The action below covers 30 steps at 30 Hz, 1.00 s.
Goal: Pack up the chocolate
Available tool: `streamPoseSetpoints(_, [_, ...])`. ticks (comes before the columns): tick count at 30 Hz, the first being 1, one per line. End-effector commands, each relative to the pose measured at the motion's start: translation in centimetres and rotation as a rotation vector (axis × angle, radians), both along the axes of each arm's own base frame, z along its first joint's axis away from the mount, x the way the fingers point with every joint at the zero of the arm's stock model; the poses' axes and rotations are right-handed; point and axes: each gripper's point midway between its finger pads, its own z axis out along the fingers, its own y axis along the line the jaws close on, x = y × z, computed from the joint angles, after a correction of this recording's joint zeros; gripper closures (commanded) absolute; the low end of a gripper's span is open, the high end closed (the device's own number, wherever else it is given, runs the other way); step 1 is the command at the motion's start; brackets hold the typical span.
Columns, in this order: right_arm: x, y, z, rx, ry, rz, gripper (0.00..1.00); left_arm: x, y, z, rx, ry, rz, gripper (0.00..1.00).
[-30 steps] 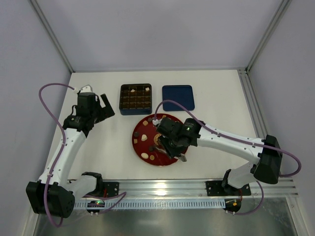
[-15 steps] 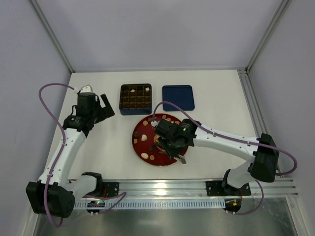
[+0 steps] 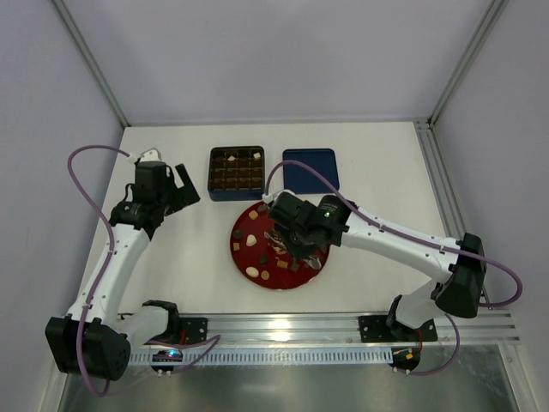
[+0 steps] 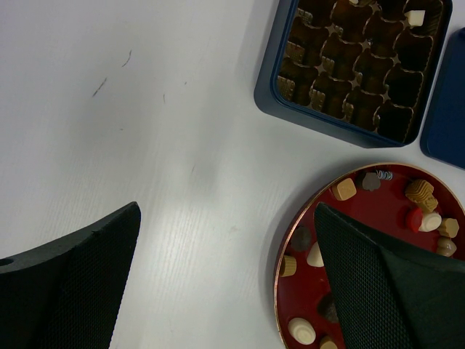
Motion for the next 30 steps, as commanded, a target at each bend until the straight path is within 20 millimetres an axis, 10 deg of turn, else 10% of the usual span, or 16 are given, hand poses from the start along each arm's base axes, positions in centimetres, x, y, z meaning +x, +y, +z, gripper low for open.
streamPoseSetpoints(1, [2.2,0.4,2.3,0.034,-0.078,-0.025,0.74,0.4,0.2,0.7,-0.001,-0.035,0.007,0.00])
streamPoseSetpoints(11, [11.0,1.7,7.4,0.146,-0.240,-0.108,0.74,0.5,0.1,0.7,-0.005,-0.034,0.002,0.00])
streamPoseSetpoints(21, [21.3,7.8,11.7,0.247,-0.414,-0.095,0.75,0.5,0.0,0.7,-0.010,-0.035,0.000,0.00])
streamPoseSetpoints(30, [24.8,13.2,8.7,0.330,-0.415,-0.035,0.75,0.5,-0.1,0.8,-0.011,-0.038,-0.003,0.00])
